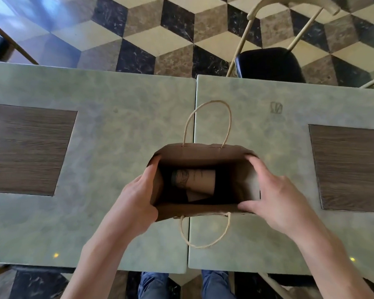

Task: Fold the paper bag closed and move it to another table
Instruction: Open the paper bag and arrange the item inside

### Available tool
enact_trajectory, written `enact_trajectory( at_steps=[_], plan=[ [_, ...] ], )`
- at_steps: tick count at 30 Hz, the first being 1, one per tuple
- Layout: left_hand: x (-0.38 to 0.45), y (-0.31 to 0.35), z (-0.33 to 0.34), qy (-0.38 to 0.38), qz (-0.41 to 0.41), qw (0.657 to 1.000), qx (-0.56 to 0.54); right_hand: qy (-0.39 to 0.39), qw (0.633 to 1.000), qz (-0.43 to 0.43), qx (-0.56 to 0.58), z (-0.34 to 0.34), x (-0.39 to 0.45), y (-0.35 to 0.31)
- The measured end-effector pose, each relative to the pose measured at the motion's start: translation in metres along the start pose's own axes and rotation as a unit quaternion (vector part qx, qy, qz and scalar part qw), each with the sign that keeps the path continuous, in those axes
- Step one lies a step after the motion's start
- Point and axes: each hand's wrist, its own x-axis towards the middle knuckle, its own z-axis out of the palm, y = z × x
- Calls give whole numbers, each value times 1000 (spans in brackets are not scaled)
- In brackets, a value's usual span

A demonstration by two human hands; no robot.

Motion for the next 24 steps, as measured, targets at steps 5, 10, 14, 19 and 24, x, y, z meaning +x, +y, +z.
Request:
enact_trajectory(
  at_steps=[5,10,14,19,24],
  plan=[
    [1,7,-1,-10,-34,999,25,7,999,-10,52,2,5,6],
    [2,11,1,16,-47,997,66,-6,998,2,69,1,5,2],
    [4,16,0,-31,-69,995,65,-12,999,6,45,1,6,0],
    [6,22,-3,-49,-66,995,52,-59,995,-3,85,-17,4,-4],
    [5,24,3,-55,-53,996,40,-66,989,-54,120,-41,1,-11]
  ],
)
